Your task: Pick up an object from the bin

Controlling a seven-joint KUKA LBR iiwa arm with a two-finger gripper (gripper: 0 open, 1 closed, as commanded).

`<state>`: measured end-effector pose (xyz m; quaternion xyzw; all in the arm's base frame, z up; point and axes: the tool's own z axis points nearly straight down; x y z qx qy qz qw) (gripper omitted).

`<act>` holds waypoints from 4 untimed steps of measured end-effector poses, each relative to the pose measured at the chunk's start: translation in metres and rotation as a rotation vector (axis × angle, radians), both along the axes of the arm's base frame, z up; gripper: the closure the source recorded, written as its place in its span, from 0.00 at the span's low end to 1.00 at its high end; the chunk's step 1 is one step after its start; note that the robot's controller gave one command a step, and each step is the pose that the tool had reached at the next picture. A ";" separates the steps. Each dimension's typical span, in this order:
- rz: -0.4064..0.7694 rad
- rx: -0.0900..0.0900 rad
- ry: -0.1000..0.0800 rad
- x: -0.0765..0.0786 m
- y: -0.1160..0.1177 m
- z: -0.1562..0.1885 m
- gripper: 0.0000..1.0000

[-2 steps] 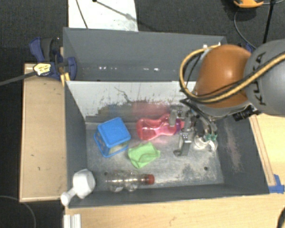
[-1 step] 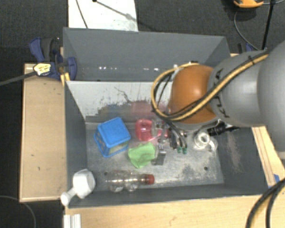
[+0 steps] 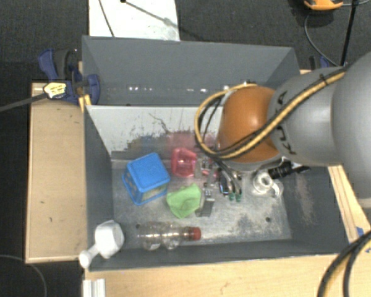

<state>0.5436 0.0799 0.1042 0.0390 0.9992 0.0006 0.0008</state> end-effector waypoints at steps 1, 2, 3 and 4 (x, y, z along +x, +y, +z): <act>-0.096 0.000 -0.002 -0.001 0.011 0.001 0.00; 0.037 -0.006 0.009 -0.009 0.024 -0.028 0.00; -0.088 -0.001 0.002 -0.010 0.037 -0.034 1.00; -0.088 -0.001 0.002 -0.010 0.037 -0.034 1.00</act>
Offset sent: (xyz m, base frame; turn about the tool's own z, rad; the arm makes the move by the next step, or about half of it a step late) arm -0.0106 0.0293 -0.0342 -0.0435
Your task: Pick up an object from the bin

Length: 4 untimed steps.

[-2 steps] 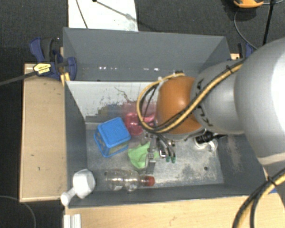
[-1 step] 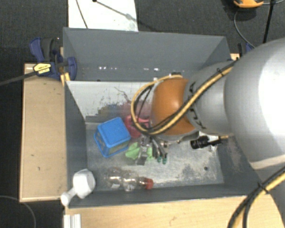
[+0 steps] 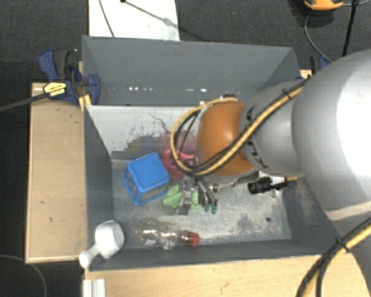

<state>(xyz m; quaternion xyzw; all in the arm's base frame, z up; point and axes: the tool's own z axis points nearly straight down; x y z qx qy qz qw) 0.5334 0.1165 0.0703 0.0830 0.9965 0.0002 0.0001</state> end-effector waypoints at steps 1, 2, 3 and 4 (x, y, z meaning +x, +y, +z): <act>0.000 0.000 0.000 -0.001 0.000 0.002 1.00; -0.001 0.001 -0.001 0.000 0.000 0.008 1.00; -0.001 0.000 0.001 -0.001 0.000 0.014 1.00; 0.000 0.000 0.002 -0.001 0.000 0.029 1.00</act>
Offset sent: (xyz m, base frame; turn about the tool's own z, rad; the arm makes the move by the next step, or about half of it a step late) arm -0.0001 -0.0001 0.0116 0.0000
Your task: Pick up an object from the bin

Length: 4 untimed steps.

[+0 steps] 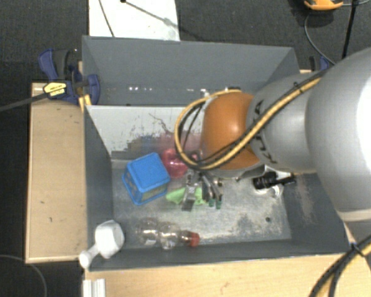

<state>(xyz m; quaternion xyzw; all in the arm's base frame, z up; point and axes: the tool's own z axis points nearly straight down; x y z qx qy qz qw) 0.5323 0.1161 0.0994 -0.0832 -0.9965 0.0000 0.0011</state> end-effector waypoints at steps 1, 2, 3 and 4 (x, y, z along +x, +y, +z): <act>0.001 0.001 -0.005 0.001 0.000 0.013 1.00; 0.001 0.000 0.000 0.000 0.000 0.023 1.00; 0.003 -0.001 0.002 0.000 0.000 0.043 1.00; 0.003 0.001 -0.005 0.001 0.000 0.060 1.00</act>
Offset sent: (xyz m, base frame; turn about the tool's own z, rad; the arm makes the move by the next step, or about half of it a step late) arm -0.0001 0.0003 0.0847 0.0000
